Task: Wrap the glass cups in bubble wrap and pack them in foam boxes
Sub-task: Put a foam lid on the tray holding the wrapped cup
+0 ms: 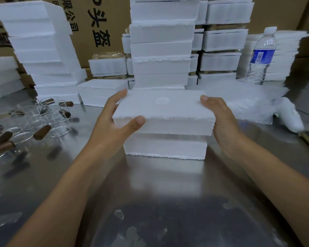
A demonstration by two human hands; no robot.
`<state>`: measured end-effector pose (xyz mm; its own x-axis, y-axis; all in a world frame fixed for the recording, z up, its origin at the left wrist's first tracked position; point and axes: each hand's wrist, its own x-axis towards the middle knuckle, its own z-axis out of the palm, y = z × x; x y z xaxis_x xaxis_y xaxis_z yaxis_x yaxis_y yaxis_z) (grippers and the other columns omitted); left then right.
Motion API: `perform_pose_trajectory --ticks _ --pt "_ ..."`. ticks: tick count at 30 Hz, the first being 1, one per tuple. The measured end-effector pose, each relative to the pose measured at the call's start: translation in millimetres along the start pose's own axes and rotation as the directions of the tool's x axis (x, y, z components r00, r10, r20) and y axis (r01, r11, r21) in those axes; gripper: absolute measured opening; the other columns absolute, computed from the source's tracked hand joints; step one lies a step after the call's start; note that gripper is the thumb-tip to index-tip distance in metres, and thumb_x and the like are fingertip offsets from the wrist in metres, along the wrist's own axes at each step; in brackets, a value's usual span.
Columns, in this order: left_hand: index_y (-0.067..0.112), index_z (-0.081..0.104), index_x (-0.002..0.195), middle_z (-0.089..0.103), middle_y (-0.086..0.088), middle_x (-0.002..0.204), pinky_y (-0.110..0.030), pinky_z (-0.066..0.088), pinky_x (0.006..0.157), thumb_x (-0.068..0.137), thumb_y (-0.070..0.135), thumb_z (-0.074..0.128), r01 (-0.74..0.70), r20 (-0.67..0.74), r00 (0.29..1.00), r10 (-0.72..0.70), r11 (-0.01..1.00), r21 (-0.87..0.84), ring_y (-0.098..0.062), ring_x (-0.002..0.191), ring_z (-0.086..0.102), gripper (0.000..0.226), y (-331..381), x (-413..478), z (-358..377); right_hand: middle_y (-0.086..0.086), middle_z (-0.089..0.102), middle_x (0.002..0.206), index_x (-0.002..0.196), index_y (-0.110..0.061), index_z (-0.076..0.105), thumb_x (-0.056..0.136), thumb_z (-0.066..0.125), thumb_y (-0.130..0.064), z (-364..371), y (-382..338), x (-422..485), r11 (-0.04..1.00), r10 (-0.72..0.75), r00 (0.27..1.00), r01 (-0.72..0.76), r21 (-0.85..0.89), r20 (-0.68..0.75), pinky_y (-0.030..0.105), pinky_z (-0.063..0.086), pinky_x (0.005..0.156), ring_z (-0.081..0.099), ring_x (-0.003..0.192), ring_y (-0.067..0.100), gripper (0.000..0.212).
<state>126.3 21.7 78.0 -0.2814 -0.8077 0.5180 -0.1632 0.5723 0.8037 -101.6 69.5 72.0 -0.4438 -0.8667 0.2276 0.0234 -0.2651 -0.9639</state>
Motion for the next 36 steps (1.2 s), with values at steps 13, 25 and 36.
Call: perform_pose_trajectory --ticks 13,25,36 --pt "0.057 0.047 0.122 0.051 0.023 0.129 -0.022 0.038 0.098 0.056 0.079 0.067 0.194 0.095 0.977 -0.189 0.98 -0.051 -0.005 0.122 0.047 0.073 -24.6 2.8 2.4 -0.004 0.059 0.093 0.088 -0.026 0.051 0.078 0.06 -0.049 -2.3 7.0 1.6 0.991 0.079 0.996 -0.076 -0.114 0.027 0.03 0.041 0.082 0.057 0.087 0.014 0.026" --pt "0.065 0.044 0.117 0.047 0.024 0.136 -0.024 0.035 0.105 0.052 0.078 0.067 0.2 0.172 0.966 -0.193 0.98 -0.022 -0.002 0.127 0.043 0.07 -31.7 3.0 1.3 -0.002 0.064 0.095 0.092 -0.023 0.059 0.078 0.062 -0.041 -10.0 -2.1 2.9 0.943 0.223 0.975 -0.221 -0.248 -0.022 0.037 0.047 0.088 0.06 0.09 0.018 0.023" --pt "0.067 0.026 0.123 0.035 0.042 0.128 0.005 0.032 0.086 0.05 0.058 0.077 0.178 0.238 0.957 -0.168 0.984 -0.021 0.027 0.114 0.033 0.09 -32.6 -0.6 2.8 -0.006 0.05 0.119 0.126 -0.023 0.043 0.083 0.066 -0.035 2.5 -21.9 -12.1 0.881 -0.146 0.962 0.02 -0.473 -0.231 0.025 0.041 0.084 0.05 0.104 0.013 0.05"
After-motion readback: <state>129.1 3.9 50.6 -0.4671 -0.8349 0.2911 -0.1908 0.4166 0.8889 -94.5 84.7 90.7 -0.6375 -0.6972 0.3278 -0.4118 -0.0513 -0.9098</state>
